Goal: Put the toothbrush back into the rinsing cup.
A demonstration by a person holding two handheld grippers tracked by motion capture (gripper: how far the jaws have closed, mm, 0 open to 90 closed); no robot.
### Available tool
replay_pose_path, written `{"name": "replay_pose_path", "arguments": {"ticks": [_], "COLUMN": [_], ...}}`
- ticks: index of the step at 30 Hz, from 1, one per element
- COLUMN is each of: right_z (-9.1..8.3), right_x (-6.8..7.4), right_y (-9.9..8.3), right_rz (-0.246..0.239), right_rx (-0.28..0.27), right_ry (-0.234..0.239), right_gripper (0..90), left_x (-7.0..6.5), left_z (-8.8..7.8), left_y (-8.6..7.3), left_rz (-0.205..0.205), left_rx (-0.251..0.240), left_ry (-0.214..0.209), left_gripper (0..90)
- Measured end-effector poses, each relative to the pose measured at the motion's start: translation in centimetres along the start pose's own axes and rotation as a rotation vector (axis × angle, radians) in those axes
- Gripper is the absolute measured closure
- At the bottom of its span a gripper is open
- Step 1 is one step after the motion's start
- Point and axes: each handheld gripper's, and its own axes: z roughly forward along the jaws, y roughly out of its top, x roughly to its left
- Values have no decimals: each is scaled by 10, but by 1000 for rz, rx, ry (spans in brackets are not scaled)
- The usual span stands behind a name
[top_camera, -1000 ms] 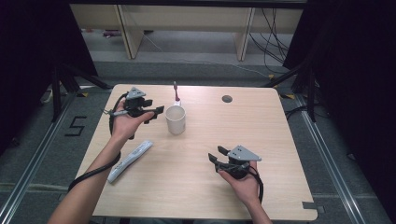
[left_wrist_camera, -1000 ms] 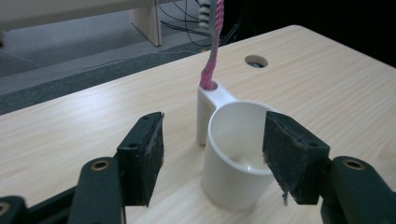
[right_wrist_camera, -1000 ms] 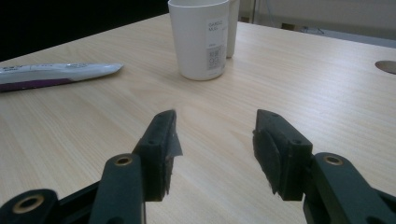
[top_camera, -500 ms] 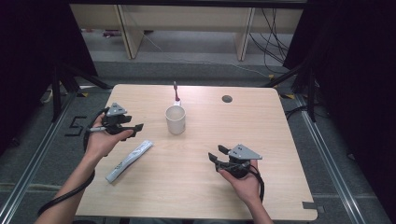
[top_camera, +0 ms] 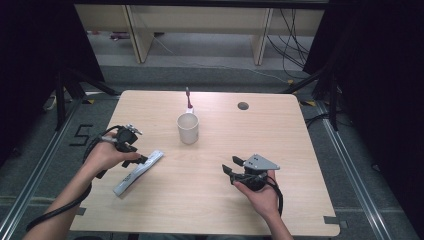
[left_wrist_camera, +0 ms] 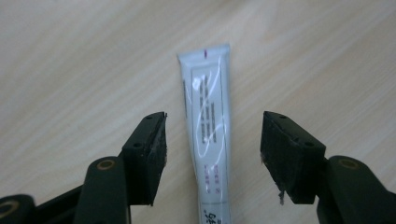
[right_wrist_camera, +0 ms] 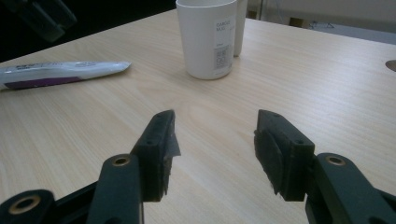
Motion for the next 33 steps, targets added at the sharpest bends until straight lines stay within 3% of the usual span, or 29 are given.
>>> {"name": "replay_pose_path", "arguments": {"ticks": [3, 5, 6, 8, 9, 10, 11, 14, 17, 19, 20, 24, 26, 32, 33], "right_z": [0, -1, -1, -1, -1, -1, 1, -1, -1, -1, -1, 0, 0, 1, 2], "right_x": [-2, 1, -1, 0, 0, 1, -2, -2, -2, -2, -2, -2, 0, 0, -1], "right_y": [0, -1, -1, -1, -1, -1, -2, -1, -2, -1, -2, -2, -3, -3, -3], "right_rz": [-23, 21, 5, 8, 3, 15, -16, -30, -24, -23, -22, -30, -2, 11, -12], "right_rx": [-4, 10, 4, 9, 6, 11, -12, 1, -3, -1, -1, -1, 11, 7, -9], "right_ry": [-9, 2, -1, 1, -3, -3, -5, -12, -13, -15, -15, -12, 2, 19, 10], "right_gripper": [484, 484, 484, 484, 484, 484, 484, 484, 484, 484, 484, 484, 484, 484, 484], "left_x": [0, 1, 2, 3, 3, 2, 3, 3, 3, 3, 2, 1, 2, 2, 2], "left_z": [10, 15, 18, 23, 24, 26, 27, 32, 33, 34, 35, 37, 38, 43, 44], "left_y": [5, 9, 11, 13, 15, 16, 17, 18, 19, 19, 18, 16, 15, 12, 12], "left_rz": [7, 18, 24, 12, 26, 14, 15, 2, -12, 0, -17, -20, -13, 7, 5], "left_rx": [78, 119, 142, 157, 195, 209, 218, 244, 270, 293, 286, 301, 316, 341, 343], "left_ry": [4, 28, 29, 20, 12, 6, 5, -10, -23, -29, -36, -40, -44, -46, -48], "left_gripper": [431, 455, 465, 468, 468, 468, 468, 472, 479, 480, 482, 497, 501, 520, 523]}}
